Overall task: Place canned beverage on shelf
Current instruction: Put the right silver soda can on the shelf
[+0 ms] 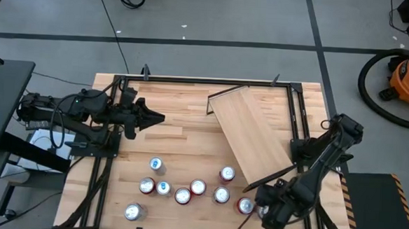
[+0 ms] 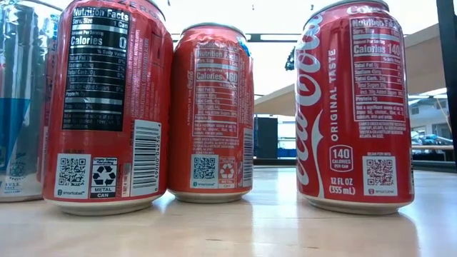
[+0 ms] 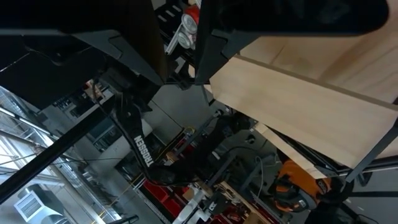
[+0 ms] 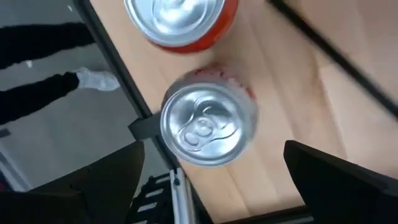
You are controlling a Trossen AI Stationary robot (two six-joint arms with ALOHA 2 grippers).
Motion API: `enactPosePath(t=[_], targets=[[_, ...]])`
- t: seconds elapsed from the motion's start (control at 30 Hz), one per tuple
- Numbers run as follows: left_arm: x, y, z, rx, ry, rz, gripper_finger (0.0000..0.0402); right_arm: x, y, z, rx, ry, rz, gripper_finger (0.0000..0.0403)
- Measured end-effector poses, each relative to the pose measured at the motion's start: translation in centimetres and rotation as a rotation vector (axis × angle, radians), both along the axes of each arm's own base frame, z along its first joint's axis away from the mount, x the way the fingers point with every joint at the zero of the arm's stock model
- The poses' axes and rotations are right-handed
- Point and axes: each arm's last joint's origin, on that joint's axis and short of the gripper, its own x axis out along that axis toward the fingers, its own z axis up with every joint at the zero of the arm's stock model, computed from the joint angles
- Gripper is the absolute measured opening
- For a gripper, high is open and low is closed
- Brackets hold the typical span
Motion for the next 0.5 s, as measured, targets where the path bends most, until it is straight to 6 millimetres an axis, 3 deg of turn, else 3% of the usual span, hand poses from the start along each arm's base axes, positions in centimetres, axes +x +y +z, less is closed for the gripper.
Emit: enactPosePath(t=[0.17,0.5], targets=[[0.0,0.0,-0.2,0.002,0.019,0.0,0.0094,0.5,0.7,-1.1,-0.069,0.109,-0.012,0.0397],[0.0,0.0,-0.4,-0.006,0.039,0.001,0.0094,2.1,2.7,-1.3,-0.118,0.088,0.016,0.0396]])
